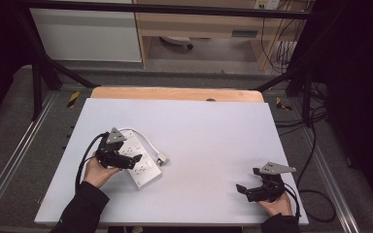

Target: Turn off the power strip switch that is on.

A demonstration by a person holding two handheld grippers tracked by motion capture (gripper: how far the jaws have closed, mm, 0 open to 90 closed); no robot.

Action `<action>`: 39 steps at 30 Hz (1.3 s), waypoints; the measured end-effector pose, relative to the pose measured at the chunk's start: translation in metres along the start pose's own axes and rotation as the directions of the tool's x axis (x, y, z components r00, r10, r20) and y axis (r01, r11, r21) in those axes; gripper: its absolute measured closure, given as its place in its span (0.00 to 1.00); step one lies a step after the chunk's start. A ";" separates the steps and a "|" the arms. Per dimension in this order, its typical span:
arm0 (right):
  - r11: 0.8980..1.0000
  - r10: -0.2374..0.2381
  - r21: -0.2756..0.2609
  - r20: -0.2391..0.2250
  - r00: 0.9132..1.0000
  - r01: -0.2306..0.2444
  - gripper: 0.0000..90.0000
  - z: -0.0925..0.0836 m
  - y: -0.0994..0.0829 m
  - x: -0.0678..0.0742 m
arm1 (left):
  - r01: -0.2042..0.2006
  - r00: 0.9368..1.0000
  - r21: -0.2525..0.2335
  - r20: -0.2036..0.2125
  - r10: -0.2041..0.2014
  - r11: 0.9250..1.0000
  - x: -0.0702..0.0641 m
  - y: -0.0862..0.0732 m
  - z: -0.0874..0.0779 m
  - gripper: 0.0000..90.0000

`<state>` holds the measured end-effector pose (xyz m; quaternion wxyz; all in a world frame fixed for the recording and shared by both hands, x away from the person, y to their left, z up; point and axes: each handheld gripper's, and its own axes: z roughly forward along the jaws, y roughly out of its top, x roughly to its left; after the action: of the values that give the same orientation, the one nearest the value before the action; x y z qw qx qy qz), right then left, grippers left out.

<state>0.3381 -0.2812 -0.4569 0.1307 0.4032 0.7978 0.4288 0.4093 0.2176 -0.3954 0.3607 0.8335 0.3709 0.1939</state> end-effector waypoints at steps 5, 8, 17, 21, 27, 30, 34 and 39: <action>1.000 0.000 -0.001 0.001 1.000 0.000 0.01 0.000 0.000 0.000 | 0.016 1.000 -0.002 -0.012 -0.016 1.000 0.001 0.001 0.004 0.11; 1.000 0.004 -0.001 -0.001 1.000 -0.004 0.01 0.000 0.000 0.000 | 0.015 1.000 0.002 -0.012 -0.015 1.000 0.002 0.002 0.006 0.15; 1.000 0.002 0.000 0.001 1.000 -0.002 0.01 0.001 0.000 0.000 | 0.013 1.000 0.007 -0.020 -0.013 1.000 0.003 0.002 0.012 0.22; 1.000 0.001 -0.001 0.001 1.000 -0.001 0.01 0.001 0.000 0.000 | 0.007 1.000 0.014 -0.023 -0.007 1.000 0.003 0.003 0.015 0.26; 1.000 0.003 0.001 0.000 1.000 -0.003 0.01 0.001 0.000 0.000 | 0.005 1.000 0.019 -0.024 -0.005 1.000 0.002 0.004 0.020 0.30; 1.000 0.003 0.001 0.000 1.000 -0.003 0.01 0.001 0.000 0.000 | 0.005 1.000 0.021 -0.022 -0.005 1.000 0.002 0.004 0.022 0.34; 1.000 -0.001 0.003 -0.001 1.000 0.001 0.01 0.001 0.000 0.000 | 0.005 1.000 0.016 -0.021 -0.004 1.000 0.002 0.004 0.022 0.41; 1.000 -0.007 0.003 0.000 1.000 0.007 0.01 0.001 0.000 0.000 | 0.009 1.000 0.028 -0.028 -0.008 1.000 0.001 0.004 0.024 0.49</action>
<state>0.3388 -0.2805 -0.4578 0.1315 0.4004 0.8000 0.4271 0.4262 0.2058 -0.4085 0.3443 0.8342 0.3821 0.1989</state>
